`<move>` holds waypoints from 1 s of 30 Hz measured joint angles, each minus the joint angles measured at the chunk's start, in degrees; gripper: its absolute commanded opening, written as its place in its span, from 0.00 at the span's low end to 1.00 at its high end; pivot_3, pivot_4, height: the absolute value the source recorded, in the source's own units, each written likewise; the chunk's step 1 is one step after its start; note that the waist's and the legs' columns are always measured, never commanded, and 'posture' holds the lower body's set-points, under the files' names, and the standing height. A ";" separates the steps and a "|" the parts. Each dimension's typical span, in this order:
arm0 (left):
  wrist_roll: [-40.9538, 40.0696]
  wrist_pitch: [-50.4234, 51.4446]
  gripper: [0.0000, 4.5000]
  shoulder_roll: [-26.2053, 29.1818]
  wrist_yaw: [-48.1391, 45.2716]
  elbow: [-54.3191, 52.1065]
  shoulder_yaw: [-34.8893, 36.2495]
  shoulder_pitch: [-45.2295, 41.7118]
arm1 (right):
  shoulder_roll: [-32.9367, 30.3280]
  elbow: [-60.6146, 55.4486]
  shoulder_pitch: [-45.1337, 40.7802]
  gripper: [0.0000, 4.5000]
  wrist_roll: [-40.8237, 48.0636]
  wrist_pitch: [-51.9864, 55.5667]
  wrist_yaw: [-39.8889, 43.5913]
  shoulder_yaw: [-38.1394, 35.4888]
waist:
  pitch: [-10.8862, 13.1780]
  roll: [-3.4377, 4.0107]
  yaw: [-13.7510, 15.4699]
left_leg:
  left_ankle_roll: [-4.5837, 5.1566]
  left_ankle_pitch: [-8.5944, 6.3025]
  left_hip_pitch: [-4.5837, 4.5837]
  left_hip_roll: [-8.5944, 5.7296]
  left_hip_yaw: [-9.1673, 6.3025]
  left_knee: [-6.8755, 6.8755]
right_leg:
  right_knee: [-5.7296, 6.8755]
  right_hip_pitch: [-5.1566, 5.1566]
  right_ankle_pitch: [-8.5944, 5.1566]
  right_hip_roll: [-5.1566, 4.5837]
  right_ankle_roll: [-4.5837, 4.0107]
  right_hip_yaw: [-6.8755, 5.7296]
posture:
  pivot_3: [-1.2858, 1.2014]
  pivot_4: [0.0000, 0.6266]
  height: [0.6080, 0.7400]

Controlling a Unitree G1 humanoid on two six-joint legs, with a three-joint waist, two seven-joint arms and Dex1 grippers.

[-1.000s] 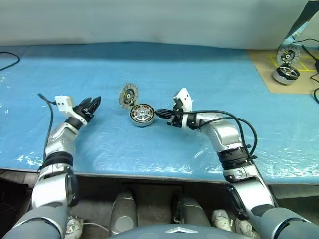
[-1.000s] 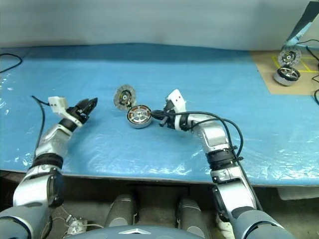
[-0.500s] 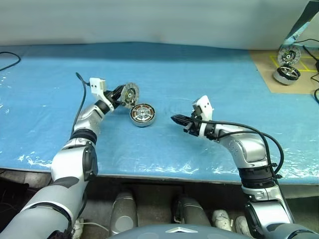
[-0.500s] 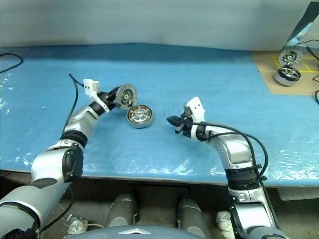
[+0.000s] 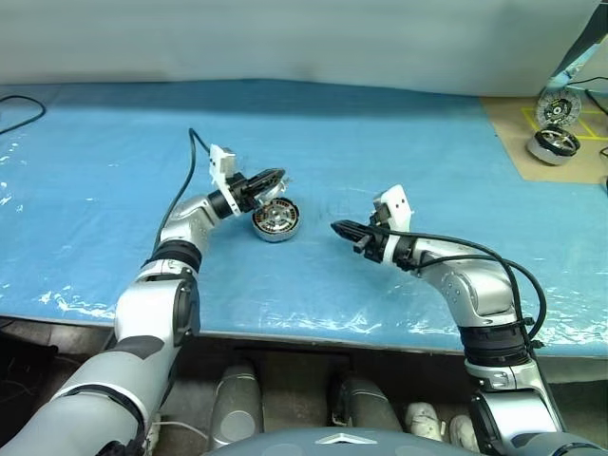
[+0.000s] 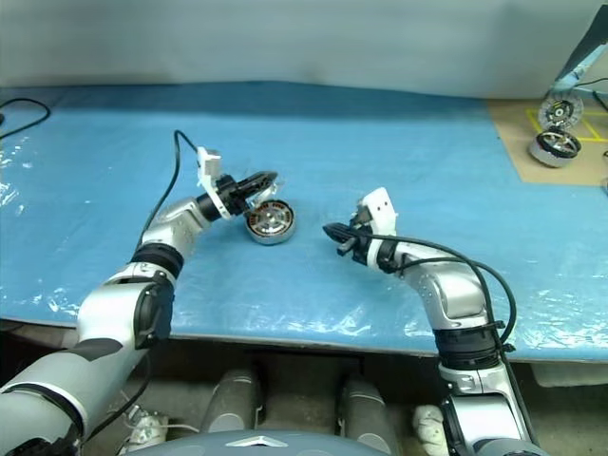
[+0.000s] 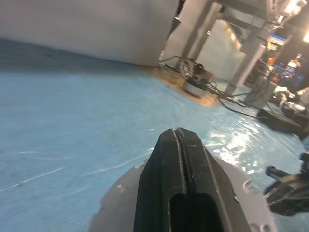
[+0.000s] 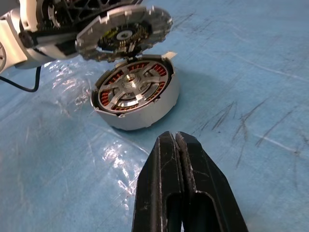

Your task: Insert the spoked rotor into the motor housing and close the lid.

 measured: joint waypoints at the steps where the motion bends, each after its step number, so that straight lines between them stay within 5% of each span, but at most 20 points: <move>1: 0.32 0.63 0.00 -0.03 -0.82 -0.79 -0.91 0.24 | -0.06 0.00 -0.43 0.00 0.29 0.21 -0.36 -0.48 | 0.00 0.00 -0.05 | 0.00 0.00 0.00 0.00 0.00 -0.01 | -0.01 0.00 0.00 0.00 0.00 0.00 | 0.52 0.24 1.00; 17: 5.55 6.20 0.00 2.91 -9.84 -7.79 -9.91 4.90 | -1.06 -0.55 -1.63 0.00 1.93 0.27 -1.38 -1.04 | 0.00 0.02 -0.24 | 0.00 0.00 -0.01 0.03 0.01 -0.28 | -0.50 0.17 0.04 0.03 0.04 -0.17 | 0.52 0.24 1.00; 26: -12.68 32.72 0.00 9.40 -9.42 -46.80 -5.21 14.17 | -0.40 -1.10 -7.19 0.00 5.22 0.01 2.96 0.18 | 0.03 0.23 -1.00 | 0.00 0.00 0.02 0.10 0.07 -0.35 | -0.55 0.15 0.01 0.08 -0.02 -0.16 | 0.52 0.24 1.00; 30: -15.18 36.93 0.00 12.64 -4.29 -55.50 -3.75 22.93 | 0.11 2.83 -10.96 0.20 3.41 -3.18 6.44 5.93 | 0.07 0.35 -1.23 | 0.00 0.00 -0.02 0.11 0.08 -0.34 | -0.55 0.14 0.00 0.07 -0.02 -0.19 | 0.52 0.24 1.00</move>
